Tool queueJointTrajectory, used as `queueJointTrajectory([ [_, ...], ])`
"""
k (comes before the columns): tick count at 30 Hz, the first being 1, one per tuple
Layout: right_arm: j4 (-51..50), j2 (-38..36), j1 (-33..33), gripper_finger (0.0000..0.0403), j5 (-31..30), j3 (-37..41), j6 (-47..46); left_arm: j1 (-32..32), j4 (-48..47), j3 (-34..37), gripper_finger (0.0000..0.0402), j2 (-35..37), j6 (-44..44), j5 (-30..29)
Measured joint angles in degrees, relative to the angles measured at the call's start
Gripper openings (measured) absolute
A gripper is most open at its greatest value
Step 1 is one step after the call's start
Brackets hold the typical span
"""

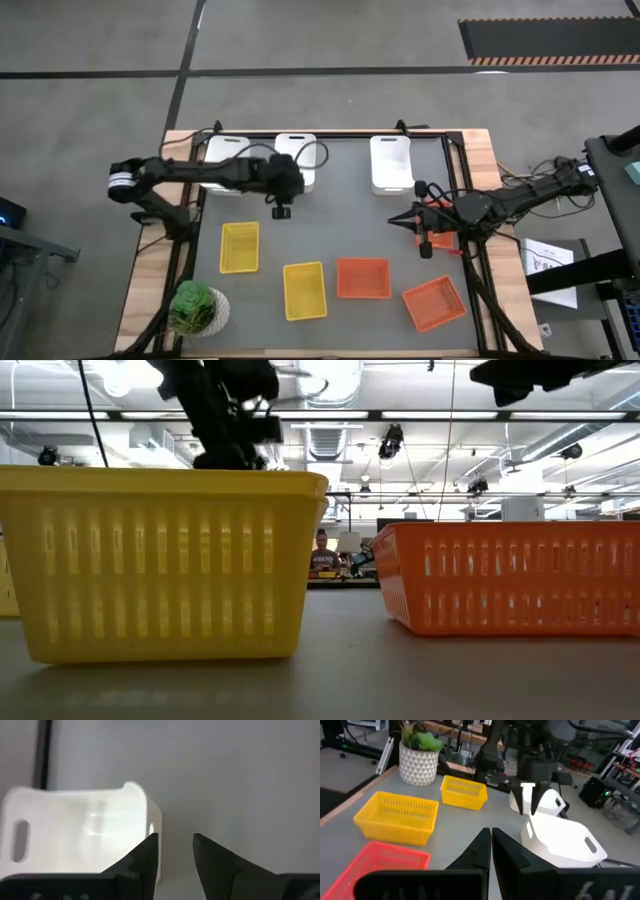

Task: Stack baskets by color
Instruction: Stack the middle white bin on top top of the right white bin

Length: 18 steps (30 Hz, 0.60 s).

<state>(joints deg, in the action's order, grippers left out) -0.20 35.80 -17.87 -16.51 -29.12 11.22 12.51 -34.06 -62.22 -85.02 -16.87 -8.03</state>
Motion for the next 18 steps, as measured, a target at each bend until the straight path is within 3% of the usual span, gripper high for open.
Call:
queueJointTrajectory([
  [4,-0.05,-1.56,0.0,0.0009,0.0,0.68,-0.1,3.07,0.19,0.0,0.0119,-1.32,0.01,1.7],
  [13,-2.19,-4.09,0.0,0.0009,0.0,1.18,-0.31,5.65,1.55,0.0,0.0214,-5.9,0.03,1.25],
  [18,-2.57,-4.59,0.0,0.0009,0.0,1.18,-0.33,5.88,3.73,0.0,0.021,-7.73,-0.21,0.96],
])
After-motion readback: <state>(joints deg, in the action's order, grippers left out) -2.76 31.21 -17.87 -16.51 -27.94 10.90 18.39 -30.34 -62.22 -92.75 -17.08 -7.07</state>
